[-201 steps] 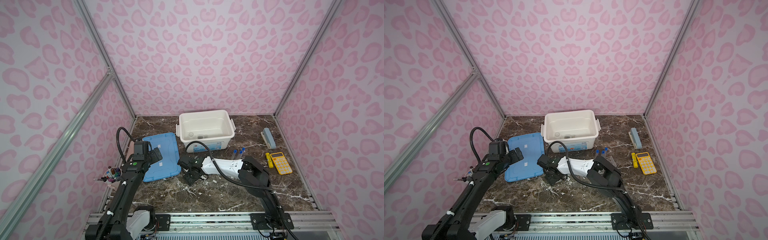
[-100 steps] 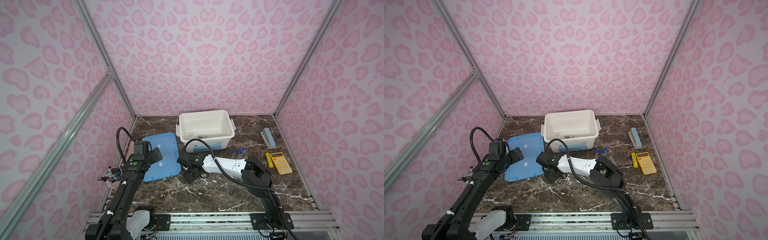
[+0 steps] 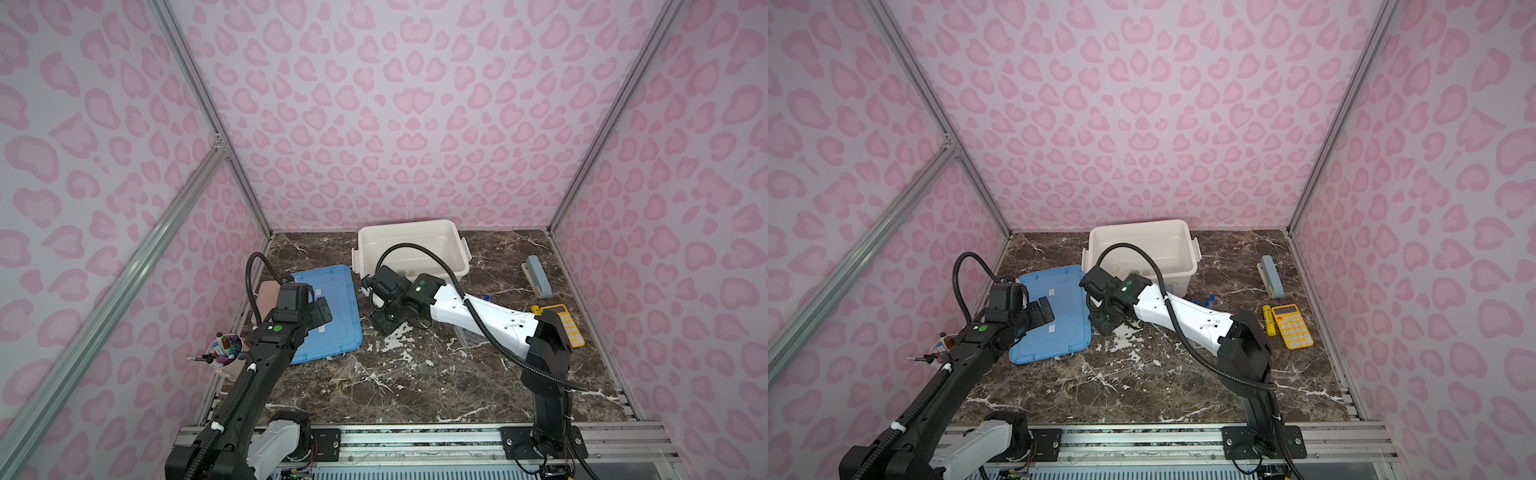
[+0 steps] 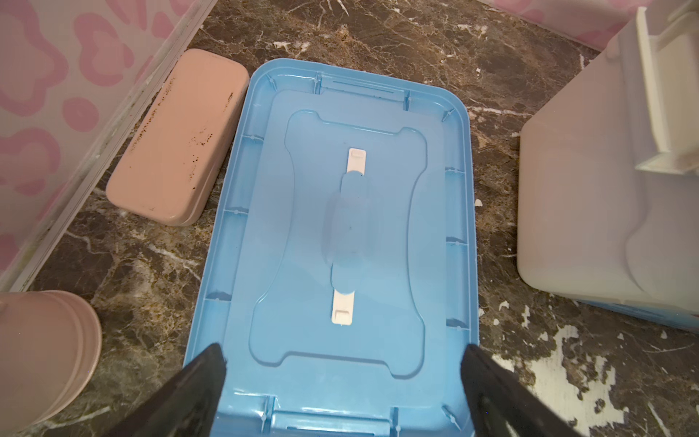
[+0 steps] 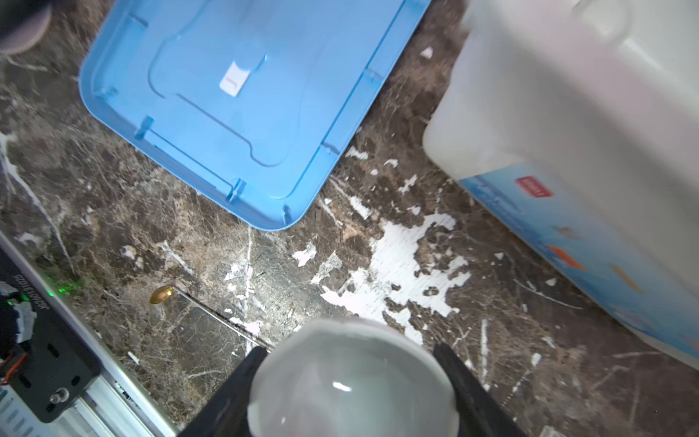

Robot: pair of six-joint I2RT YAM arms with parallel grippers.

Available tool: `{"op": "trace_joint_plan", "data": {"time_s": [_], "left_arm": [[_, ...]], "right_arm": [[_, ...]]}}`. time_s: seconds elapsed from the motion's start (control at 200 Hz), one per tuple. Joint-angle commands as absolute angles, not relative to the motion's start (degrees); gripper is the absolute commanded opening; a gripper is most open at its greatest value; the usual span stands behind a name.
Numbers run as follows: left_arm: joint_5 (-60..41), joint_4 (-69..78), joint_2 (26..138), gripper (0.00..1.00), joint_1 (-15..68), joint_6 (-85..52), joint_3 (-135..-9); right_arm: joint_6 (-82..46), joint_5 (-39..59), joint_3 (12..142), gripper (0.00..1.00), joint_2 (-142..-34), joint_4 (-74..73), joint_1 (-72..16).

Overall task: Organize the chemistry lab equipment
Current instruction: 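Lift the white dish with right gripper and carry it over the bin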

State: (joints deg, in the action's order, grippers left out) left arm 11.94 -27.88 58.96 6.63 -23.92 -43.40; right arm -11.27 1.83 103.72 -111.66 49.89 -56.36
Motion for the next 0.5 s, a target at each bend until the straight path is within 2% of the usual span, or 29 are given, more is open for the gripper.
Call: {"op": "trace_joint_plan", "data": {"time_s": [0.0, 0.23, 0.495], "left_arm": [[14.32, -28.61, 58.81, 0.98, 7.78, -25.04, -42.85], [15.42, -29.32, 59.24, 0.98, 12.39, -25.53, -42.45], [19.59, -32.60, 61.66, 0.98, 23.13, -26.23, -43.75]], "right_arm": [[-8.94, 2.48, 106.94, 0.60, -110.94, 53.80, -54.50], [-6.03, -0.35, 114.50, 0.59, -110.65, 57.50, -47.85], [-4.15, -1.59, 116.97, 0.59, -111.41, 54.07, -37.41]]}}
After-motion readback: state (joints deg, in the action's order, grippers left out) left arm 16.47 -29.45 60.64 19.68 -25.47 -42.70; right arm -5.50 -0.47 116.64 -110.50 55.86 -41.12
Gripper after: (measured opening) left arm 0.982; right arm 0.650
